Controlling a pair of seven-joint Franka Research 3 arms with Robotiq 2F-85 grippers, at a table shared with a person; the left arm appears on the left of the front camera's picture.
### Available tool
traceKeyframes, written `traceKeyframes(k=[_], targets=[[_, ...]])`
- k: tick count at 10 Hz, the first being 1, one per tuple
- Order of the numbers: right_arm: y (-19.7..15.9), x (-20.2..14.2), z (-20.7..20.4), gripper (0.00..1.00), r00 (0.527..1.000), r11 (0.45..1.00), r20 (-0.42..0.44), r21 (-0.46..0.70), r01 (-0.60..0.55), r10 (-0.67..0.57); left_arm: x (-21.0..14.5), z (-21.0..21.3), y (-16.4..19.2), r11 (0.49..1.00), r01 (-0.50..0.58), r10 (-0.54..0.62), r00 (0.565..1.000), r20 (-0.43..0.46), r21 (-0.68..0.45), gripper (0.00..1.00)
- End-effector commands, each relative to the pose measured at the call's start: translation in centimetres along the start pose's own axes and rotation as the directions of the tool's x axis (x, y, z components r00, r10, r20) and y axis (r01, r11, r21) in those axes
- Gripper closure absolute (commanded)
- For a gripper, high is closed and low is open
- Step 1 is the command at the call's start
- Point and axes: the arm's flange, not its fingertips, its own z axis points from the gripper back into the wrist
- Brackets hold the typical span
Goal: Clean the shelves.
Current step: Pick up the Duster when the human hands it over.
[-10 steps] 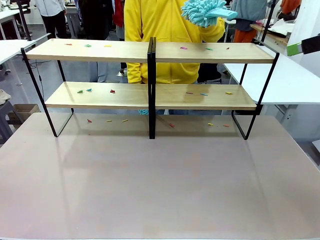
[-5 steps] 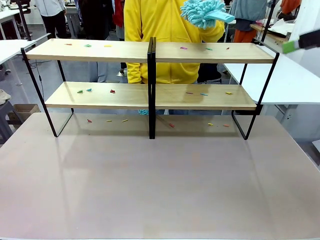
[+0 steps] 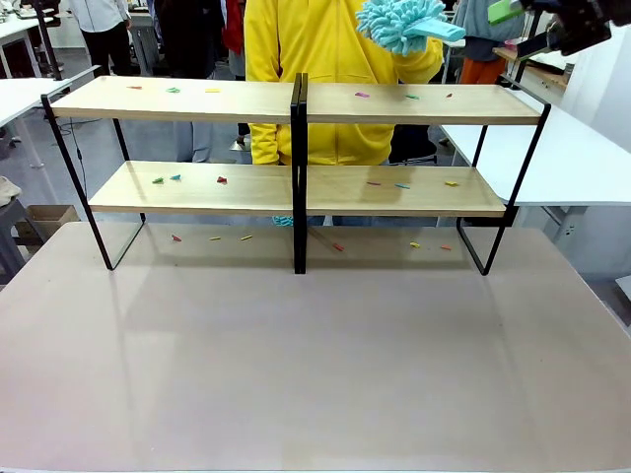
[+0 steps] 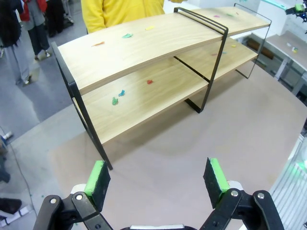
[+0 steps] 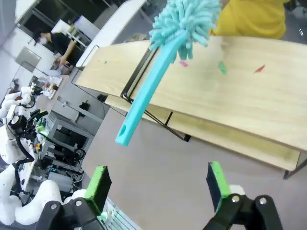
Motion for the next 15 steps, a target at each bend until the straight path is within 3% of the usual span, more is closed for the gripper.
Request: traceKeyframes(k=[1, 3, 4, 6, 10, 11, 12, 13, 15], targets=[[-1.1, 2.4, -1.4, 0.0, 0.975, 0.97, -0.017, 0.097, 0.224, -0.223, 0.0, -0.1, 0.0, 1.0, 0.005, -0.005, 1.0, 0.007, -0.012, 0.0], [-2.0, 6.2, -5.3, 0.0, 0.916, 0.899, -0.052, 0.174, 0.401, -0.398, 0.0, -0.1, 0.0, 1.0, 0.005, -0.005, 1.0, 0.007, -0.012, 0.0], [-2.1, 7.5, -7.5, 0.0, 0.896, 0.884, -0.062, 0.146, 0.445, -0.44, 0.0, -0.1, 0.0, 1.0, 0.005, -0.005, 1.0, 0.007, -0.012, 0.0], [-1.9, 8.3, -10.8, 0.0, 0.89, 0.889, -0.049, 0.046, 0.455, -0.453, 0.0, -0.1, 0.0, 1.0, 0.005, -0.005, 1.0, 0.007, -0.012, 0.0], [-2.0, 8.7, -10.8, 0.0, 0.881, 0.878, -0.06, 0.082, 0.472, -0.469, 0.0, -0.1, 0.0, 1.0, 0.005, -0.005, 1.0, 0.007, -0.012, 0.0], [-2.0, 8.7, -11.0, 0.42, 0.885, 0.883, -0.062, 0.065, 0.465, -0.462, 0.0, -0.1, 0.0, 1.0, 0.005, -0.005, 1.0, 0.007, -0.012, 0.0], [-1.9, 8.6, -11.0, 0.58, 0.881, 0.879, -0.072, 0.07, 0.472, -0.467, 0.0, -0.1, 0.0, 1.0, 0.005, -0.005, 1.0, 0.007, -0.012, 0.0], [-1.8, 8.5, -10.9, 1.0, 0.878, 0.875, -0.081, 0.08, 0.477, -0.471, 0.0, -0.1, 0.0, 1.0, 0.005, -0.005, 1.0, 0.007, -0.012, 0.0], [-1.8, 8.5, -10.8, 1.0, 0.879, 0.876, -0.079, 0.08, 0.476, -0.47, 0.0, -0.1, 0.0, 1.0, 0.005, -0.005, 1.0, 0.007, -0.012, 0.0]])
